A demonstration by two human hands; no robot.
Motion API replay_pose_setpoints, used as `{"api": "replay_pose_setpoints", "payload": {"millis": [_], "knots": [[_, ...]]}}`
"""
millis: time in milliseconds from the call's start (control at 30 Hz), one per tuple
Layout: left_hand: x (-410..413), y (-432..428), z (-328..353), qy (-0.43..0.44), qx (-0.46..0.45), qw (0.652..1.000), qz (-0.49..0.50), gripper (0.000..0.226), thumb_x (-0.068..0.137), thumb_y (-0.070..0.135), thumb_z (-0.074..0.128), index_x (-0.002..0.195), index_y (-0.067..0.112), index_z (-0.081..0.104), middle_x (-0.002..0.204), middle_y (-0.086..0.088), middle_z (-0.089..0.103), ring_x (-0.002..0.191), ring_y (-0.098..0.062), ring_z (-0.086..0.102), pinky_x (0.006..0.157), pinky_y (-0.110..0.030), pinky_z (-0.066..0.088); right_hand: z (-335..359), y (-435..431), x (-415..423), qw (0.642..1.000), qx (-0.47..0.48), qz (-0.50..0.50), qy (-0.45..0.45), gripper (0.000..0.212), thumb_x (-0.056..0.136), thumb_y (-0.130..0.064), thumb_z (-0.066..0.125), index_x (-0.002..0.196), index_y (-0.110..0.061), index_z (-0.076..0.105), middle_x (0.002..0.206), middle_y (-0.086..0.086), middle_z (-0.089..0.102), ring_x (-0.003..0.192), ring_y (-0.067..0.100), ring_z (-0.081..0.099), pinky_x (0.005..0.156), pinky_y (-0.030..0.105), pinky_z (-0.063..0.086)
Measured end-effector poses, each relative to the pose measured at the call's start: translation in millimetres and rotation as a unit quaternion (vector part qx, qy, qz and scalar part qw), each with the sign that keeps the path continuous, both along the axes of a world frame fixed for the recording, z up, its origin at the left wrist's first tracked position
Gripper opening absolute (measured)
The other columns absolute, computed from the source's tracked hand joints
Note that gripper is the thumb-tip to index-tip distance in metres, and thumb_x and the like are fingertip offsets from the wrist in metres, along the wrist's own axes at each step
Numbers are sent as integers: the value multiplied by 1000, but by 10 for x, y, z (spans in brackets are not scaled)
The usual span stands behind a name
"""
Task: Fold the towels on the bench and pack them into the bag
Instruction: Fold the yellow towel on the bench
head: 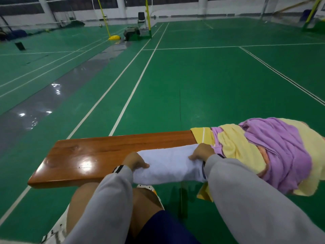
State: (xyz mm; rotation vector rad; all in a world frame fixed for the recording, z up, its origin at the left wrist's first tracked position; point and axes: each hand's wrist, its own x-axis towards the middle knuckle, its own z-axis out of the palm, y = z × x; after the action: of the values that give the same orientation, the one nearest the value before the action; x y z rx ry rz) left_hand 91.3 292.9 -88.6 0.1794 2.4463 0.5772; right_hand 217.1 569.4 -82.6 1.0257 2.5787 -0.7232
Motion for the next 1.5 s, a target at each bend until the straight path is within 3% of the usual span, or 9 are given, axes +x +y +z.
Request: {"api": "replay_pose_setpoints", "payload": {"millis": [133,267,567,900,1100,1200,1300,1400,1500], "knots": [[-48,103,91,-28,100,992,74,52,93,32,69,132,2,55,133,-17,61,118,-35,59,100,-47,52,32,-73,-14,998,-53,-28,1,51,88,-23,77,131,-4,58,132,14,62,120,31,59,104,39,50],[-228,112,198,41,209,971,106,27,98,32,57,110,10,64,122,-17,67,106,-31,63,96,-52,55,49,-31,-151,966,-193,-137,100,38,92,-21,53,127,-5,56,126,15,63,112,33,61,102,45,51],[-621,-34,335,100,123,975,153,68,89,30,76,142,-2,48,141,-19,55,126,-37,54,100,-41,46,75,-90,-340,925,-284,-221,121,16,92,3,63,103,-2,52,90,17,57,72,24,57,59,35,52],[-321,1090,739,105,205,973,32,19,86,19,68,74,6,60,72,-8,61,69,-24,61,57,-27,48,90,117,-250,927,-315,-195,64,52,89,5,67,136,1,44,126,18,56,117,40,58,93,54,55],[178,1772,521,10,219,975,-30,16,91,14,65,89,0,58,79,-16,63,58,-29,67,55,-42,62,-88,232,-111,852,-442,-263,103,42,96,-15,56,136,-1,53,112,13,63,105,32,62,92,50,55],[283,1852,440,-106,233,966,-25,40,96,29,70,110,-6,55,104,-25,66,69,-39,73,54,-42,62,-136,284,-173,799,-508,-304,104,55,103,-52,42,133,-7,54,124,8,61,126,33,53,106,48,45],[196,1808,370,-77,209,975,-25,41,104,39,54,117,0,53,108,-24,68,69,-41,74,62,-46,64,-242,374,-281,816,-478,-315,74,91,87,-81,40,145,-11,44,147,14,51,130,41,51,101,49,47],[-9,1690,194,133,116,977,-118,29,102,24,47,109,4,66,106,-20,73,82,-36,73,77,-47,63,-134,326,-279,908,-318,-250,106,59,97,-48,53,139,-8,49,135,19,57,112,39,60,91,45,56],[-110,1527,-40,242,65,934,-255,35,106,29,44,134,19,61,144,-9,58,129,-29,54,109,-43,45,-38,222,-292,976,0,-119,180,29,96,-20,54,121,-6,56,122,14,62,96,28,59,76,34,50]]}}
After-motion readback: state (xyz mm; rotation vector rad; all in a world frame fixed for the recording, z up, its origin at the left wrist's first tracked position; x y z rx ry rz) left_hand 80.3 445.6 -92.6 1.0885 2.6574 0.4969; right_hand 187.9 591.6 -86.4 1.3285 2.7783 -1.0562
